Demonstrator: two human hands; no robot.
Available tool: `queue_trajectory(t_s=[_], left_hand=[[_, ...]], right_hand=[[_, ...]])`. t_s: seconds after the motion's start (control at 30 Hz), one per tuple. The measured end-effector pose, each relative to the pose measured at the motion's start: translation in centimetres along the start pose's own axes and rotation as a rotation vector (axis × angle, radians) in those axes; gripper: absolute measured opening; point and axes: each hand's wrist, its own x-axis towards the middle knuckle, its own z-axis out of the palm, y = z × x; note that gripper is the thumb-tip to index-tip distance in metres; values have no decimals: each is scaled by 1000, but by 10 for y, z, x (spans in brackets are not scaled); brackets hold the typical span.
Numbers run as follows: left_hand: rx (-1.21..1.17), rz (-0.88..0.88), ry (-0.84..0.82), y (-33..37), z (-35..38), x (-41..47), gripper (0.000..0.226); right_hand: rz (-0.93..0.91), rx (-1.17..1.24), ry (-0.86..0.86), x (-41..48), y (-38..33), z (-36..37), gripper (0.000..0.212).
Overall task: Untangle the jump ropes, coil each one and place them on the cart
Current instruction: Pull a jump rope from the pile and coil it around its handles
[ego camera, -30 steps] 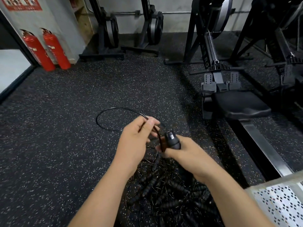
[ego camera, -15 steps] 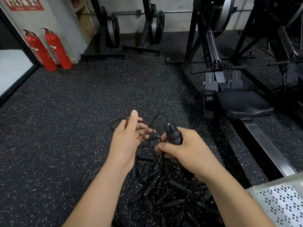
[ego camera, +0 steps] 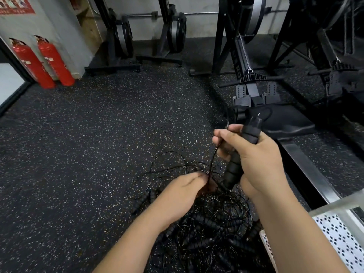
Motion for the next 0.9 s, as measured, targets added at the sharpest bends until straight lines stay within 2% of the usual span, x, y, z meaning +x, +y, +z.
queue_trajectory(t_s=[0.07,0.13,0.23,0.33,0.53,0.63,0.73,0.9], left_hand=[[79,34,2,2,-1,-1,22],[151,96,24,1,-2,1,15],[132,175,64,-2,-6,3,11],[45,214,135,3,-18,-1,13],[-288,267,392,16,-42,-11,15],[-410,274,480,16,-50,-10,13],[-528,272,556,10,-59,-7,16],[-684,236,678,5,-72,-7,16]], right_hand=[[-3,25,20,2,0,-3,27],[-1,34,27,5,4,-5,27],[21,10,-6,9,12,-5,28],[70,-106,-73,11,23,-6,25],[121,-621,-354,2,43,0,32],[124,-761,-488,-3,53,7,24],[55,-881,-516,-4,62,10,12],[11,-983,-577,-6,63,12,21]])
